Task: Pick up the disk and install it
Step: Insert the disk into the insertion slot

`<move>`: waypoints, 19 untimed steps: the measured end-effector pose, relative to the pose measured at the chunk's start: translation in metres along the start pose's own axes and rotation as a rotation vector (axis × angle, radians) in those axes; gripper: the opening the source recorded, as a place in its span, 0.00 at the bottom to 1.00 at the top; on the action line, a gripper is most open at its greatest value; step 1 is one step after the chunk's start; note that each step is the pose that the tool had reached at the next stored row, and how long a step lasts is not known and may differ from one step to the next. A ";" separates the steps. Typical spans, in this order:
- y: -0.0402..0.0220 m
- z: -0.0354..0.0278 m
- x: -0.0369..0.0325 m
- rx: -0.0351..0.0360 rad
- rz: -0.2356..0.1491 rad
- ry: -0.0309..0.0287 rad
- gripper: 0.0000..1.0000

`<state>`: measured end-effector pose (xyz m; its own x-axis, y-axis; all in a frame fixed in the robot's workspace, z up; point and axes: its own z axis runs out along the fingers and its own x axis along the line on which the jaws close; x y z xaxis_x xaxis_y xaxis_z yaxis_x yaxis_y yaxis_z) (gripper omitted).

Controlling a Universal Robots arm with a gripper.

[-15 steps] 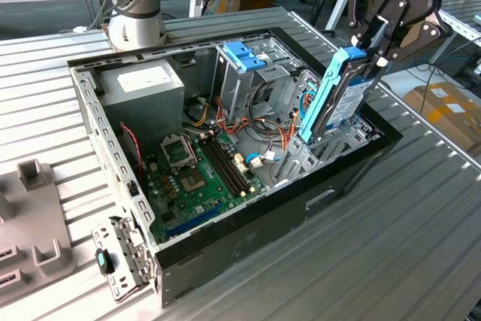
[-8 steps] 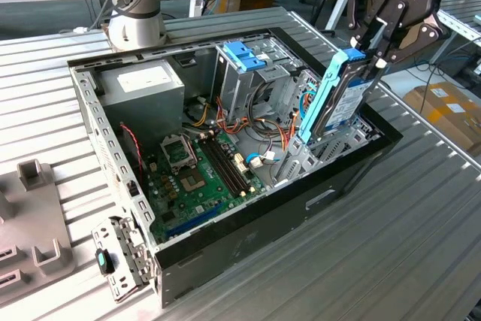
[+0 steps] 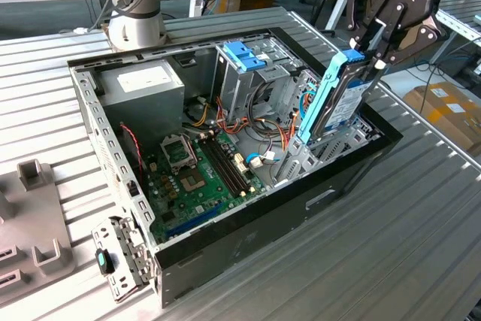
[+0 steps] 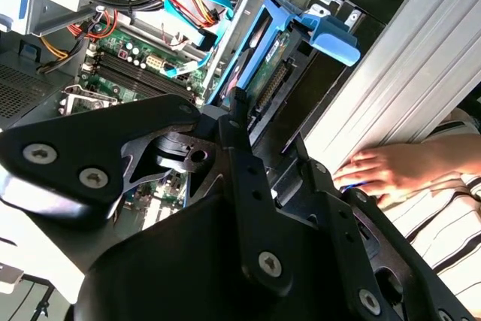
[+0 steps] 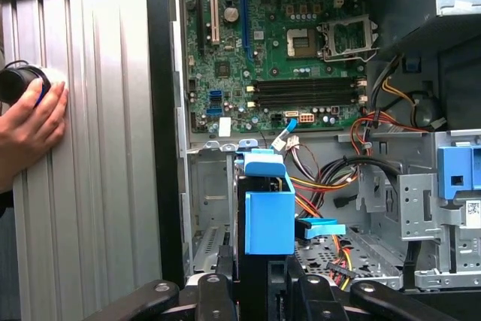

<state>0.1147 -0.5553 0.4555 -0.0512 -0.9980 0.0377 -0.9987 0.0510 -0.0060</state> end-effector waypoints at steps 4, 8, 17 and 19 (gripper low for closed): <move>0.0000 0.0001 0.0000 0.0000 0.000 -0.0001 0.35; 0.0000 0.0002 0.0000 0.0000 0.000 -0.0001 0.35; 0.0000 -0.0009 0.0001 0.0000 0.000 -0.0003 0.35; 0.0000 -0.0033 0.0001 0.0000 0.000 -0.0002 0.35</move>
<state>0.1147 -0.5553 0.4588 -0.0512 -0.9980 0.0375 -0.9987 0.0510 -0.0060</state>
